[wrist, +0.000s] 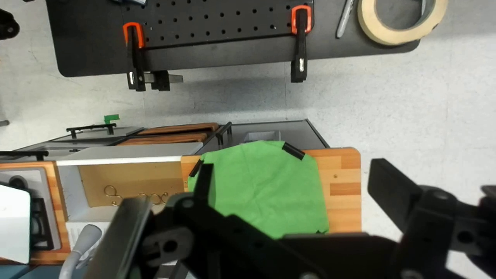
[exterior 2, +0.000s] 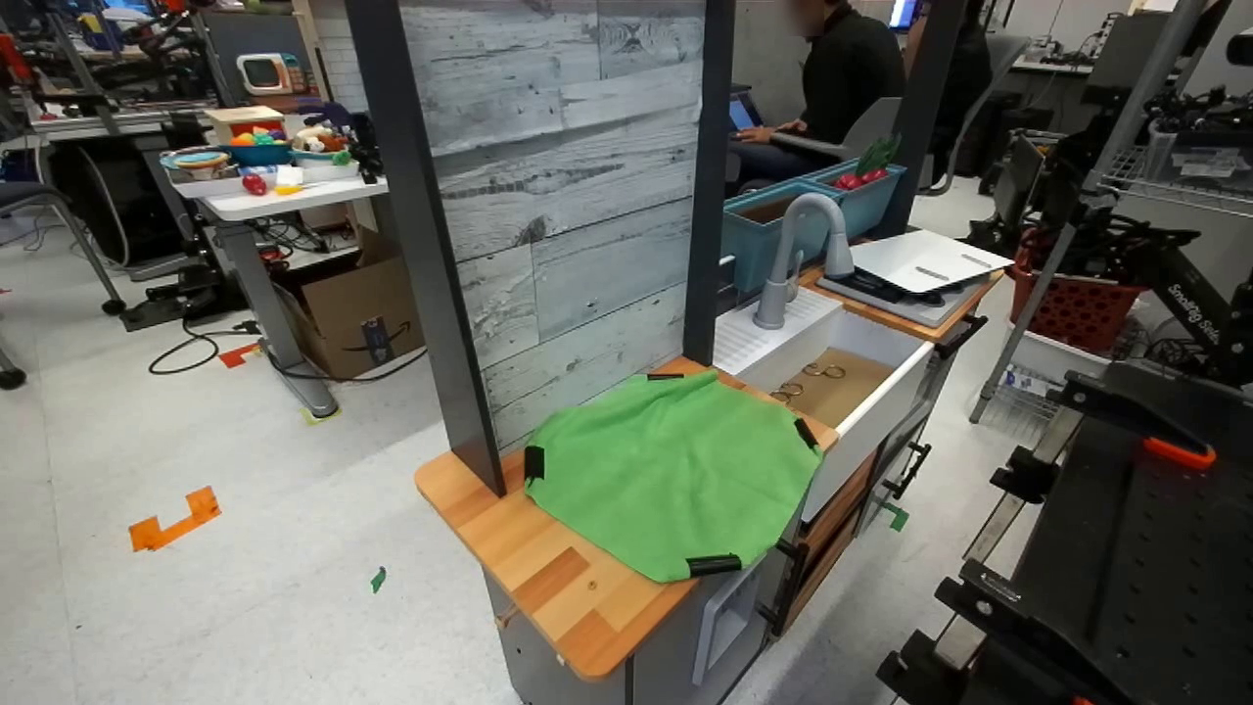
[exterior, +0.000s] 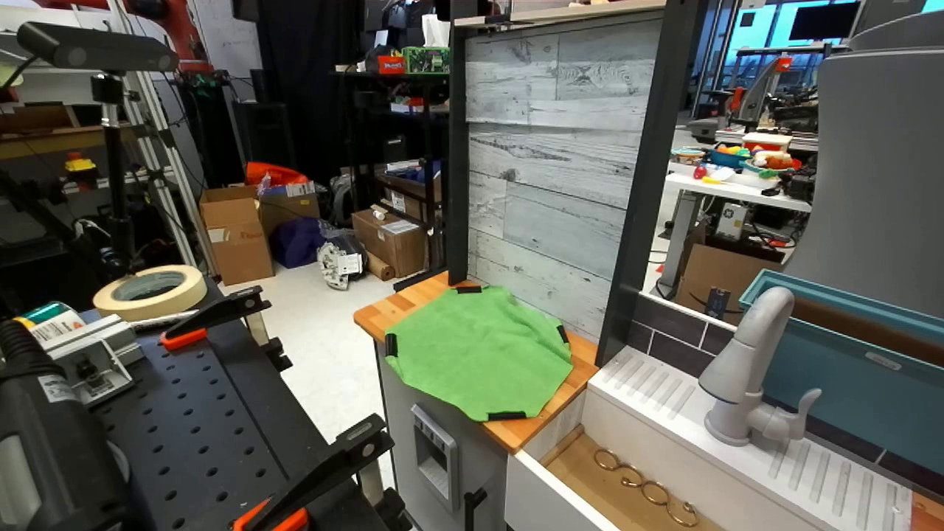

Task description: Turn the tap faucet to the left

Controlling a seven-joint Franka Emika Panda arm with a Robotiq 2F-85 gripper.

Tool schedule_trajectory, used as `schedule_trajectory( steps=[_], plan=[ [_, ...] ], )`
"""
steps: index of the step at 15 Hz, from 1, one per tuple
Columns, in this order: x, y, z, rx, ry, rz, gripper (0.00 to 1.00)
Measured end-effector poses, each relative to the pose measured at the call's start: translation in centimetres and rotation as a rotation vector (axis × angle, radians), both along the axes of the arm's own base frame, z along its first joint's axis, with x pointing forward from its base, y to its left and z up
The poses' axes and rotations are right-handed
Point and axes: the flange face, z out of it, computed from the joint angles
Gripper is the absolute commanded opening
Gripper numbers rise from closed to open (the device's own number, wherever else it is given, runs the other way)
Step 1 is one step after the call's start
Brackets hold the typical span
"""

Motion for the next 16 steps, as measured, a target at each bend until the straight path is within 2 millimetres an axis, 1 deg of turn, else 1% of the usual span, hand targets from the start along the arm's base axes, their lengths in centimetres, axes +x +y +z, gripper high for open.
schedule_trajectory(
  steps=[2,4,9,12,16],
  plan=[
    [1.6,-2.3,-0.1,0.018,-0.018,-0.050,1.00],
    [3.4,-5.0,-0.4,0.035,-0.034,-0.109,1.00],
    [8.3,-12.6,-1.3,0.032,-0.075,-0.240,1.00],
    [11.1,-17.1,-2.7,-0.013,-0.107,-0.274,1.00],
    [13.8,-23.1,-5.8,-0.047,-0.112,-0.297,1.00]
  ],
)
